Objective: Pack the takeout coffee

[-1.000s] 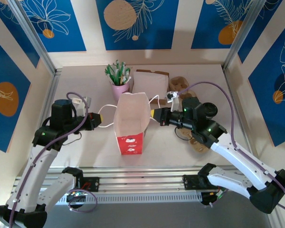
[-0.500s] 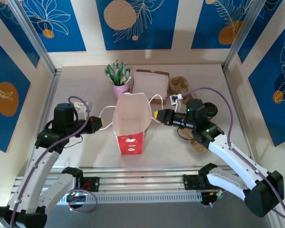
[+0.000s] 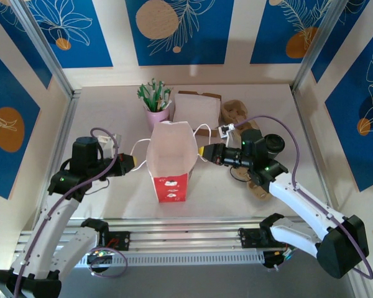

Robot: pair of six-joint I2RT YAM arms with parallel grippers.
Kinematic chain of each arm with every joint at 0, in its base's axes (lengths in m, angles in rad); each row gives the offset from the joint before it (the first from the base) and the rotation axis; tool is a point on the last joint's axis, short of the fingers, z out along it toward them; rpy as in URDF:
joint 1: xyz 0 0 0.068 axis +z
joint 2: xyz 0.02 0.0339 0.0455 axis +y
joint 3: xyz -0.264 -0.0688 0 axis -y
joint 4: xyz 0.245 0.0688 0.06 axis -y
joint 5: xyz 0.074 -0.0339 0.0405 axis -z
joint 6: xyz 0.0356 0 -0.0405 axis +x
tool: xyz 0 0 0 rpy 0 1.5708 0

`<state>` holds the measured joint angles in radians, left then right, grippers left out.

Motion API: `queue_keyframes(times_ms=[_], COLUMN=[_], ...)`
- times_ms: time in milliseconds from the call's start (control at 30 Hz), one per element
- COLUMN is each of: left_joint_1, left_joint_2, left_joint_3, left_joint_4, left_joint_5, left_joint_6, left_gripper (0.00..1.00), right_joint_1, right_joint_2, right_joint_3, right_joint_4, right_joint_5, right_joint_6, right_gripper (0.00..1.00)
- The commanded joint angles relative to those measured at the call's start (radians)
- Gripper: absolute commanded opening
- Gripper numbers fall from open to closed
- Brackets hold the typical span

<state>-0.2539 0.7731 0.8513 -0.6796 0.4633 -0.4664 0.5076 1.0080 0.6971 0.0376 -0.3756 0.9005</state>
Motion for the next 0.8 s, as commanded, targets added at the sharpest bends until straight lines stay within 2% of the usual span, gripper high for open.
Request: queue_keyframes(times_ms=[0,400,533,767], left_joint_1=[-0.008,-0.007,-0.007,-0.007], left_joint_2=[-0.013,-0.015,-0.015,-0.014], left_joint_3=[-0.014,-0.012,-0.012,-0.009], left_joint_4=[0.014,0.002,-0.001,-0.006], left_joint_5=[0.020,0.017,0.014,0.012], left_joint_6=[-0.008,0.001,0.003,0.003], left_gripper=[0.00,0.00,0.00,0.00], right_joint_1=[-0.013,-0.052,-0.075,-0.098], right_joint_2=[0.017,0.018,0.016,0.004], right_joint_3=[-0.012,0.046,0.082,0.155], right_joint_4=[-0.043,-0.190,-0.246,-0.301], right_joint_5=[-0.026,0.018,0.029,0.013], right_joint_6=[-0.014,-0.102,-0.137,-0.169], right_gripper=[0.05,0.21,0.34,0.48])
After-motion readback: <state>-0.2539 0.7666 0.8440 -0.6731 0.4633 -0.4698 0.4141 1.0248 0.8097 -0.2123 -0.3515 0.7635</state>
